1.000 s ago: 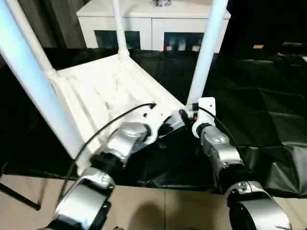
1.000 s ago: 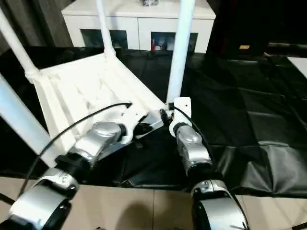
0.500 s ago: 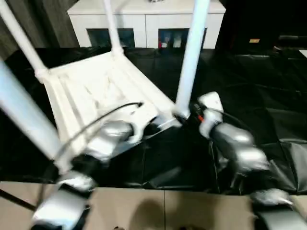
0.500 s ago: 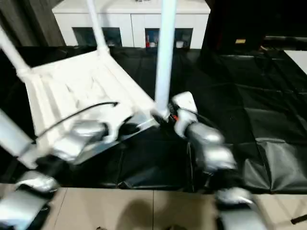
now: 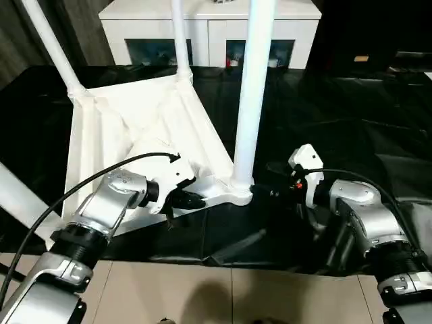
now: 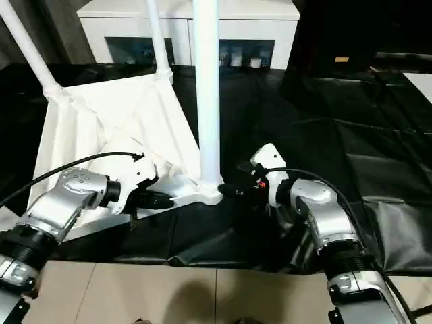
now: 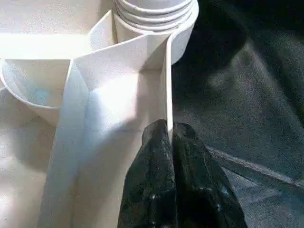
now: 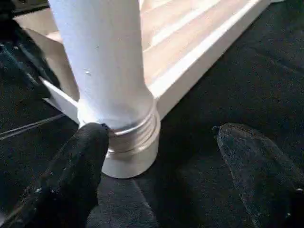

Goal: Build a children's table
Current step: Rotate leg to tighten

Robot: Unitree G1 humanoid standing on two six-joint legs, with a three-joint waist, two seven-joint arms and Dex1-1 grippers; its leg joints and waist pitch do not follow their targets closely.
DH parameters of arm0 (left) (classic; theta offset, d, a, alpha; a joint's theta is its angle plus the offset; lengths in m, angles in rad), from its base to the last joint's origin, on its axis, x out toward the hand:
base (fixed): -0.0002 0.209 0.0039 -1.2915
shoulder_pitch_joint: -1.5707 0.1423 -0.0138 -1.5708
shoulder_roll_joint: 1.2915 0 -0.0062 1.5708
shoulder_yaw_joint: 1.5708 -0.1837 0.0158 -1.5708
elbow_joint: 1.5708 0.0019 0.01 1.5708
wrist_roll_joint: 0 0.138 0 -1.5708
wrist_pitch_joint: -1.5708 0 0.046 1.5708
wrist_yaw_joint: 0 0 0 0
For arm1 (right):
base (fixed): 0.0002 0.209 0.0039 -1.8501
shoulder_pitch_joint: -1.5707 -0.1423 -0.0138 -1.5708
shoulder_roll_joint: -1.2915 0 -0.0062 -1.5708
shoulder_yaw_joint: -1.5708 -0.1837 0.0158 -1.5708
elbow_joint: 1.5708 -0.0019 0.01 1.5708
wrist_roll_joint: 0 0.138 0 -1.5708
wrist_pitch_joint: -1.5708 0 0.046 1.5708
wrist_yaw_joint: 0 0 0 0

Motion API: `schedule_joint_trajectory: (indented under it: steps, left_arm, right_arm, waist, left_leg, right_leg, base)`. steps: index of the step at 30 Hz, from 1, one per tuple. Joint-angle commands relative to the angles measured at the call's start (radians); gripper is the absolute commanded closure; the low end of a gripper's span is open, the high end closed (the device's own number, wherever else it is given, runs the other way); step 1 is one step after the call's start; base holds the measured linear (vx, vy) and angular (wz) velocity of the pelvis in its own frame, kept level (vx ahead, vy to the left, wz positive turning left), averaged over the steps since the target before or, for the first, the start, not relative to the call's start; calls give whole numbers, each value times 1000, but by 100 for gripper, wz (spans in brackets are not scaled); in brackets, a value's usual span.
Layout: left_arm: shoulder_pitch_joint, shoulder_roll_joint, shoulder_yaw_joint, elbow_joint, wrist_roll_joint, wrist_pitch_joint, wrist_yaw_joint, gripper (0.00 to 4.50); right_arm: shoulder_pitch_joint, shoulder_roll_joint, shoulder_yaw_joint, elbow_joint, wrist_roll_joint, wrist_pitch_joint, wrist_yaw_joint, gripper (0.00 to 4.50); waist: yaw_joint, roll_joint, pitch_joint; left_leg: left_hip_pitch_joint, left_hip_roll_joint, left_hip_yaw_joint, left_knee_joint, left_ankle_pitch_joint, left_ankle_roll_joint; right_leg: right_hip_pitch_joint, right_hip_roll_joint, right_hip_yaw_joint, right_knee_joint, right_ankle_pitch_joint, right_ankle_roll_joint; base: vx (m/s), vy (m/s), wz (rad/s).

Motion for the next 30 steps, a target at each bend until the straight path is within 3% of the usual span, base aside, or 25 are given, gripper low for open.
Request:
schedule_joint_trajectory:
  steps: [1,2,4,5,8,11,16,24,30]
  left_arm:
    - [0,-29,-36,-37,-35,-8,-53,450]
    - [1,-30,-36,-35,-34,-10,-51,450]
    - [2,-32,-33,-37,-30,-6,-48,450]
    - [3,-35,-31,-41,-27,-2,-43,450]
    - [2,-38,-28,-43,-26,1,-39,450]
    - [5,-39,-27,-54,-25,5,-35,450]
    - [5,-34,-25,-55,-24,6,-36,450]
    - [2,-36,-24,-55,-16,1,-24,450]
    - [2,-71,-13,-23,-11,-15,31,450]
  right_arm:
    - [8,15,33,-41,33,14,59,54]
    - [12,12,38,-48,35,15,72,54]
    - [19,8,43,-63,40,25,91,54]
    - [24,6,47,-73,44,34,105,54]
    - [16,12,46,-51,27,20,87,54]
    - [-4,28,40,-5,9,5,71,54]
    - [-5,17,51,-10,10,13,88,99]
    - [-5,14,47,6,8,7,104,171]
    - [1,52,14,48,8,2,7,183]
  waist:
    - [5,-9,-71]
    - [7,-15,-71]
    - [13,-11,-72]
    - [19,-16,-71]
    - [29,-13,-69]
    - [30,-14,-69]
    - [31,-13,-73]
    - [36,-14,-73]
    - [36,-12,-72]
  left_leg:
    - [3,23,0,-64,-129,97]
    - [1,24,1,-63,-126,103]
    - [4,26,0,-63,-122,106]
    - [6,27,2,-63,-123,105]
    - [10,28,2,-66,-143,86]
    - [6,25,0,-67,-143,70]
    - [3,24,0,-63,-111,82]
    - [4,24,0,-63,-114,84]
    - [4,24,1,-62,-125,77]
  right_leg:
    - [69,-56,40,-55,-94,-282]
    - [70,-55,39,-55,-91,-282]
    - [66,-56,40,-55,-97,-281]
    - [65,-55,40,-57,-105,-278]
    - [59,-57,42,-61,-152,-264]
    - [62,-58,41,-61,-169,-252]
    - [66,-57,40,-54,-111,-257]
    - [65,-57,39,-55,-127,-256]
    - [64,-59,40,-57,-133,-259]
  base:
    - [0,0,0]
    - [0,0,0]
    - [0,0,0]
    - [0,0,0]
    - [0,0,0]
    - [0,0,0]
    - [0,0,0]
    - [0,0,0]
    - [0,0,0]
